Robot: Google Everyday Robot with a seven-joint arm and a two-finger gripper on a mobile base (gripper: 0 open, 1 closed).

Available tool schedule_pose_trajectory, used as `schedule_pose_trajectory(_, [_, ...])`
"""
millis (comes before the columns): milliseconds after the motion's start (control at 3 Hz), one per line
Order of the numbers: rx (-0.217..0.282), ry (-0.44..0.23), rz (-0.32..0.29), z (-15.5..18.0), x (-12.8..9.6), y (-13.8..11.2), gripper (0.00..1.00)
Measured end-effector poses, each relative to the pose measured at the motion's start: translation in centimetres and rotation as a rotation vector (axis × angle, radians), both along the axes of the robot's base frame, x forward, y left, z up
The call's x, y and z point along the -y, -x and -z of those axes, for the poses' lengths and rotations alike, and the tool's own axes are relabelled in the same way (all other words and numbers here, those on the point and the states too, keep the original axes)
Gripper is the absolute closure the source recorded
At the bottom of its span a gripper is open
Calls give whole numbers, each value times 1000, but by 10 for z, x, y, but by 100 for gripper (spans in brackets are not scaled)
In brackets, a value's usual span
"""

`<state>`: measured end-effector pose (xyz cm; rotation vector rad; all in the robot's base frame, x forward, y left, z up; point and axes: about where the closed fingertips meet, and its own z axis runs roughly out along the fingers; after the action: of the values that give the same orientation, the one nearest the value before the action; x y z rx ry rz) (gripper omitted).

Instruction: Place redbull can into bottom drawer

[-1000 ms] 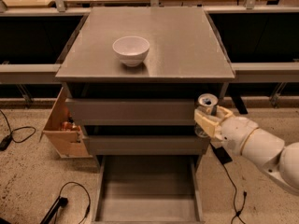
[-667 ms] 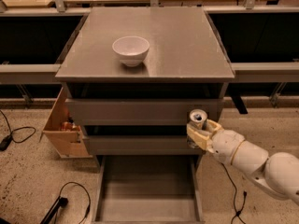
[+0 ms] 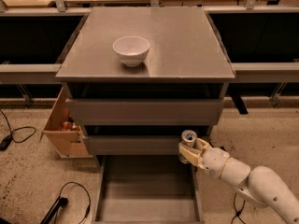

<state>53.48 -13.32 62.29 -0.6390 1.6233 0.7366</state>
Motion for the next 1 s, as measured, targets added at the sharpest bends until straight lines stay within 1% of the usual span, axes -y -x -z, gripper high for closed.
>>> schedule_pose_trajectory(333, [-1, -5, -9, 6, -4, -2, 100])
schedule_pose_trajectory(667, [-15, -36, -62, 51, -32, -14, 100])
schedule_pose_trajectory(1000, [-38, 1, -116, 132, -73, -22, 100])
